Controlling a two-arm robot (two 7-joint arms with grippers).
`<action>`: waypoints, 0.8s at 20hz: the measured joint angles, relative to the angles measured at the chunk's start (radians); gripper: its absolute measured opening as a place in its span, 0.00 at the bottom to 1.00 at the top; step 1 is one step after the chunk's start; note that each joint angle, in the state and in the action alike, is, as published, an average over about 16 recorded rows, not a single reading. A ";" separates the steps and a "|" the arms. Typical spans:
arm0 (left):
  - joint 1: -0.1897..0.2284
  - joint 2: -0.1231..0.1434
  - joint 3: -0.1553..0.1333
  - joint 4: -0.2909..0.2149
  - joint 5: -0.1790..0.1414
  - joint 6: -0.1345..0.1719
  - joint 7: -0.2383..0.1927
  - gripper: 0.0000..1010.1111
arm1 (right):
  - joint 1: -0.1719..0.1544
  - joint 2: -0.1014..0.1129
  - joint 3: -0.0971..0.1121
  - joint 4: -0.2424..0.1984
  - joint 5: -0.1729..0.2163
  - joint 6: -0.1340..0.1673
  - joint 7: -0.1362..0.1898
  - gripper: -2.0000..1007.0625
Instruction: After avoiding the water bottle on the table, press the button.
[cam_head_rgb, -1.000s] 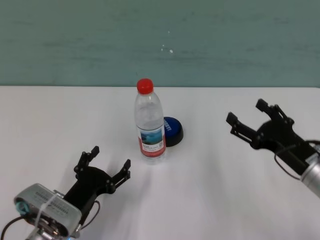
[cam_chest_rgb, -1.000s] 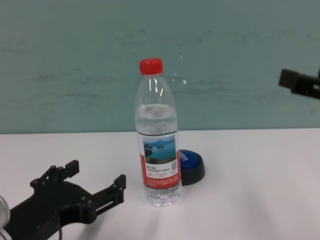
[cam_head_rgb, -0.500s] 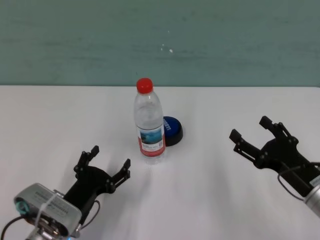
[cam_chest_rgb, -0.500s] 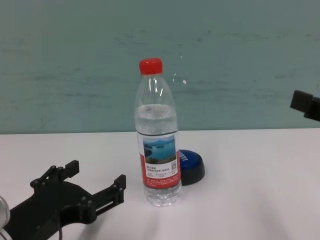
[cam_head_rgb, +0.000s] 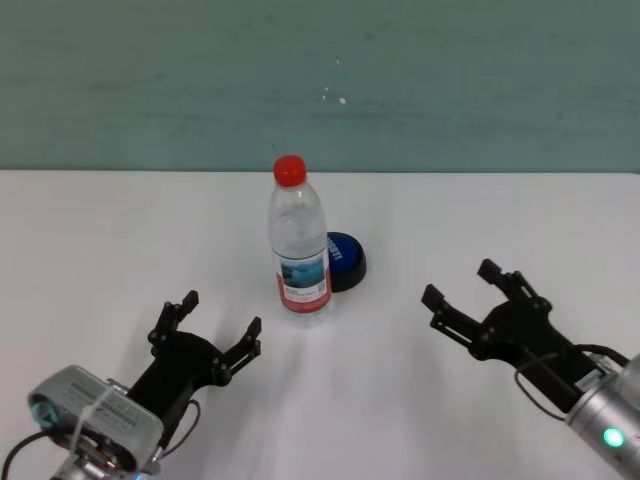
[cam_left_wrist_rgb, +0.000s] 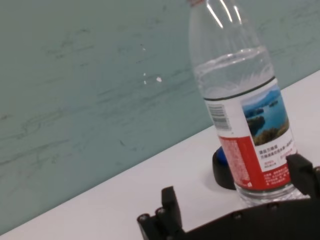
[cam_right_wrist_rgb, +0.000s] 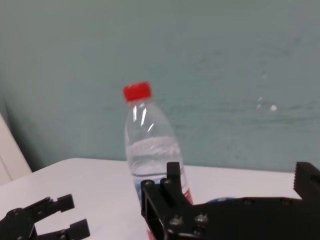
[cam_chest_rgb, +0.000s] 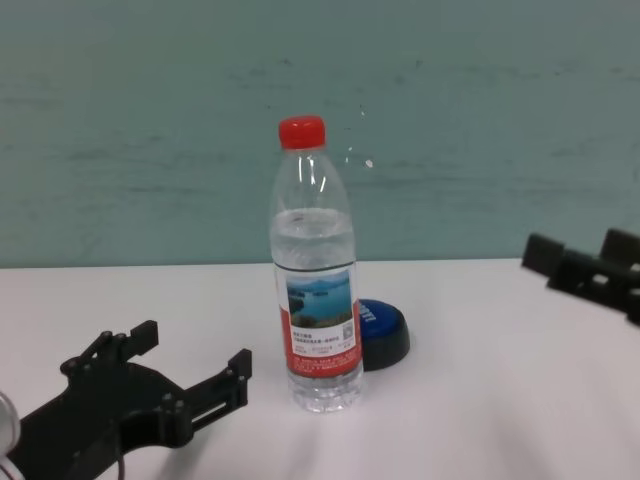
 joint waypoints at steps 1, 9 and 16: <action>0.000 0.000 0.000 0.000 0.000 0.000 0.000 0.99 | 0.006 -0.005 -0.009 0.011 0.001 -0.002 0.004 1.00; 0.000 0.000 0.000 0.000 0.000 0.000 0.000 0.99 | 0.056 -0.052 -0.064 0.111 0.012 -0.026 0.017 1.00; 0.000 0.000 0.000 0.000 0.000 0.000 0.000 0.99 | 0.083 -0.095 -0.085 0.174 -0.018 -0.037 -0.019 1.00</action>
